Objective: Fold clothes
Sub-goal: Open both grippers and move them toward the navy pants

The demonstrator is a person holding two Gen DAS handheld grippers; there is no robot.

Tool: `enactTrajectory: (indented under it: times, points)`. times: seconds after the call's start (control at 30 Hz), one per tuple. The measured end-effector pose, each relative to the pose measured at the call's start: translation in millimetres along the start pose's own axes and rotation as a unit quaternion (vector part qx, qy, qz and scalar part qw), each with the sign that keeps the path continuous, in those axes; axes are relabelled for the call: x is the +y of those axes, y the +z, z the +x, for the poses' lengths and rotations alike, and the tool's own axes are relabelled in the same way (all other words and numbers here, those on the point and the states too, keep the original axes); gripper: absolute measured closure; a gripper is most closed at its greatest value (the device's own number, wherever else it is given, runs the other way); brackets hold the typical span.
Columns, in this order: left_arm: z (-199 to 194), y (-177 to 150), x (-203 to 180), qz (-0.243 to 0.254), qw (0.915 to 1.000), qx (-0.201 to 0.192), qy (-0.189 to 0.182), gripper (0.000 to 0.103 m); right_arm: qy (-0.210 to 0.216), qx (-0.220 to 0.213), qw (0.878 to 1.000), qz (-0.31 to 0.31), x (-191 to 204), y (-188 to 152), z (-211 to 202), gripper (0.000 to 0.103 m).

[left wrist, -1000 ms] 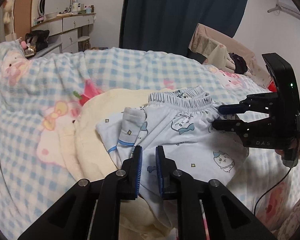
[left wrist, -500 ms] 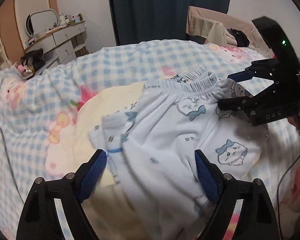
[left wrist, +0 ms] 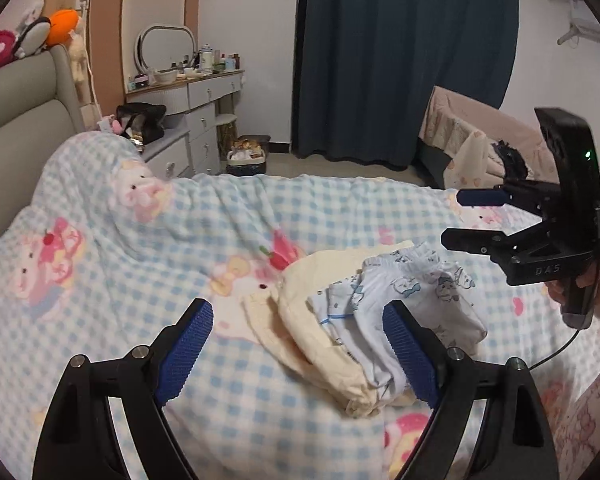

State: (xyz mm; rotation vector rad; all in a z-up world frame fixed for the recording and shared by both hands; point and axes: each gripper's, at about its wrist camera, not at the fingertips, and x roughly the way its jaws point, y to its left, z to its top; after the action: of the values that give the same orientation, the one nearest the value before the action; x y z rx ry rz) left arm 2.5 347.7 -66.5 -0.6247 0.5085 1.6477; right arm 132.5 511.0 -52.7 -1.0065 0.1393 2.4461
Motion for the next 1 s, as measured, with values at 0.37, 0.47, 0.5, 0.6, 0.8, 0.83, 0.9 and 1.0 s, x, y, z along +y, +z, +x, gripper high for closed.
enactTrajectory:
  times: [0.37, 0.47, 0.5, 0.6, 0.8, 0.83, 0.9, 1.0]
  points:
    - [-204, -1, 28, -0.052, 0.981, -0.05, 0.18, 0.015, 0.184, -0.068, 0.97, -0.143, 197, 106, -48, 0.027]
    - [-258, -25, 41, -0.075, 0.9647, -0.076, 0.241, 0.015, 0.234, -0.068, 0.953, -0.182, 258, 120, -62, 0.026]
    - [-273, -36, 47, -0.086, 0.9568, -0.085, 0.264, 0.015, 0.25, -0.069, 0.946, -0.196, 280, 121, -66, 0.026]
    - [-319, -79, 69, -0.14, 0.9324, -0.104, 0.317, 0.015, 0.297, -0.077, 0.921, -0.24, 350, 119, -80, 0.026]
    - [-392, -183, 110, -0.233, 0.8697, -0.085, 0.427, 0.015, 0.376, -0.081, 0.867, -0.317, 484, 87, -96, 0.026]
    - [-404, -201, 113, -0.248, 0.8562, -0.084, 0.446, 0.015, 0.391, -0.074, 0.857, -0.327, 504, 79, -96, 0.026]
    - [-427, -238, 119, -0.276, 0.8279, -0.08, 0.482, 0.015, 0.407, -0.067, 0.842, -0.347, 542, 56, -95, 0.026]
    - [-448, -298, 126, -0.31, 0.788, -0.065, 0.528, 0.015, 0.425, -0.047, 0.82, -0.38, 594, 14, -92, 0.026]
